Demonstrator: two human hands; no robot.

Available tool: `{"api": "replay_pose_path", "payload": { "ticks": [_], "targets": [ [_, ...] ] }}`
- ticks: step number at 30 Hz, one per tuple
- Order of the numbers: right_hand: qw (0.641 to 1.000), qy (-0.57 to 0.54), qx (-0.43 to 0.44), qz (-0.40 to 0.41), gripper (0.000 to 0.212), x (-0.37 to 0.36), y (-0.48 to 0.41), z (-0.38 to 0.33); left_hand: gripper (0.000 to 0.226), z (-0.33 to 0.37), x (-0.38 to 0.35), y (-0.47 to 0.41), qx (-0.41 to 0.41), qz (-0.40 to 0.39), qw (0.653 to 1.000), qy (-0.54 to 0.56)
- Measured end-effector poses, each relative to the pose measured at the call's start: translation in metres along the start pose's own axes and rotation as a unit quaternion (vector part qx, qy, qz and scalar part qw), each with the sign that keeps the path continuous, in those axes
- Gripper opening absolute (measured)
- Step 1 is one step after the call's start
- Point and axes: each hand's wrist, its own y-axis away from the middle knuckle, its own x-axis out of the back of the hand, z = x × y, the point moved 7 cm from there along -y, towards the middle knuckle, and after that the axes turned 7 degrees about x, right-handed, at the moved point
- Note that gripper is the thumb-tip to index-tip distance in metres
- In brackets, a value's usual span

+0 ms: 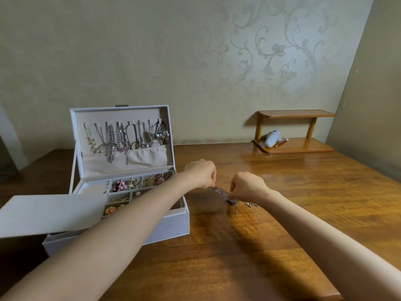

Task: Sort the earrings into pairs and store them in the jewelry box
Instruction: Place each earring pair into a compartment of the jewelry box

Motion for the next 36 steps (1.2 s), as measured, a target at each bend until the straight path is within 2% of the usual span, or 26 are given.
{"api": "replay_pose_path", "payload": {
  "ticks": [7,12,19,22,27,36],
  "targets": [
    [0.998,-0.051,0.027,0.018,0.019,0.013,-0.002,-0.02,0.008,-0.04,0.035,0.019,0.034,0.039,0.999,0.01],
    [0.984,-0.161,0.059,0.046,0.017,0.033,-0.008,-0.048,0.009,-0.071,0.05,0.035,0.052,0.04,0.998,0.021],
    [0.953,-0.274,0.12,0.056,0.02,0.041,-0.01,-0.092,0.016,-0.109,0.057,0.054,0.069,-0.041,0.997,0.013],
    [0.942,-0.303,0.129,0.066,0.021,0.041,-0.014,-0.102,0.006,-0.113,0.053,0.058,0.071,-0.068,0.995,0.007],
    [0.937,-0.312,0.14,0.066,0.02,0.04,-0.014,-0.112,0.027,-0.112,0.043,0.062,0.076,-0.106,0.991,0.001],
    [0.92,-0.354,0.163,0.046,0.016,0.035,-0.013,-0.119,0.015,-0.1,0.026,0.059,0.061,-0.131,0.99,0.002]
  ]
}}
